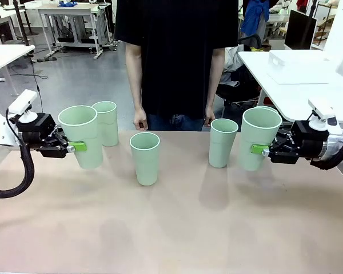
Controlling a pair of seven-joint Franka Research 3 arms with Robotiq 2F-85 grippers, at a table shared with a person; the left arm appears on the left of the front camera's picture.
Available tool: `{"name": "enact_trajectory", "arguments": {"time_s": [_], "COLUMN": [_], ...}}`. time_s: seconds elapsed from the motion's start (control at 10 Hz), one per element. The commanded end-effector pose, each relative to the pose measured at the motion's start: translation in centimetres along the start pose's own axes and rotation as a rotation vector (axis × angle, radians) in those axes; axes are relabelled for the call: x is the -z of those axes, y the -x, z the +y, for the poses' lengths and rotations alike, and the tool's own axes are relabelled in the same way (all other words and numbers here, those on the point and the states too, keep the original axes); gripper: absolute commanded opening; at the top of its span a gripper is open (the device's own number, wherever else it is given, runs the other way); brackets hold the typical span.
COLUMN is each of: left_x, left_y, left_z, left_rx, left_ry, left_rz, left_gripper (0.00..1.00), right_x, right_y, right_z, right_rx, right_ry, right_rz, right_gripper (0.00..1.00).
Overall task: Stack the cups and store them in the basket.
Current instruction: Pick up two Reusable plastic cups , one in each hand, then place the stack of Reusable plastic cups into the Pantry Basket.
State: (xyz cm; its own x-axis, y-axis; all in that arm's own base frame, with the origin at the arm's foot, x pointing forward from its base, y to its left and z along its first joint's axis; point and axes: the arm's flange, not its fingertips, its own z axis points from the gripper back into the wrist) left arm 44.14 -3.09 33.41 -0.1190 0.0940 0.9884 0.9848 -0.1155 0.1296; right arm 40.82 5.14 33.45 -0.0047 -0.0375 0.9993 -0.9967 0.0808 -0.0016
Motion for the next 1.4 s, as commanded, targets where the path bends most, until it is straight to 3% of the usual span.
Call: {"name": "enact_trajectory", "arguments": {"time_s": [0.0,1.3], "left_x": [0.02,0.02], "left_y": [-0.31,-0.31], "left_z": [0.07,0.07], "left_rx": [0.011,0.011], "left_ry": [-0.004,-0.004], "left_rz": [-0.001,-0.001], "left_gripper": [0.87,0.87], "right_x": [0.07,0.07], "right_y": [-0.19,-0.19], "right_z": [-0.02,-0.02], "right_rx": [-0.011,-0.011], "right_ry": [0.001,0.001], "right_rz": [0.006,0.006], "right_gripper": [0.87,0.87]}}
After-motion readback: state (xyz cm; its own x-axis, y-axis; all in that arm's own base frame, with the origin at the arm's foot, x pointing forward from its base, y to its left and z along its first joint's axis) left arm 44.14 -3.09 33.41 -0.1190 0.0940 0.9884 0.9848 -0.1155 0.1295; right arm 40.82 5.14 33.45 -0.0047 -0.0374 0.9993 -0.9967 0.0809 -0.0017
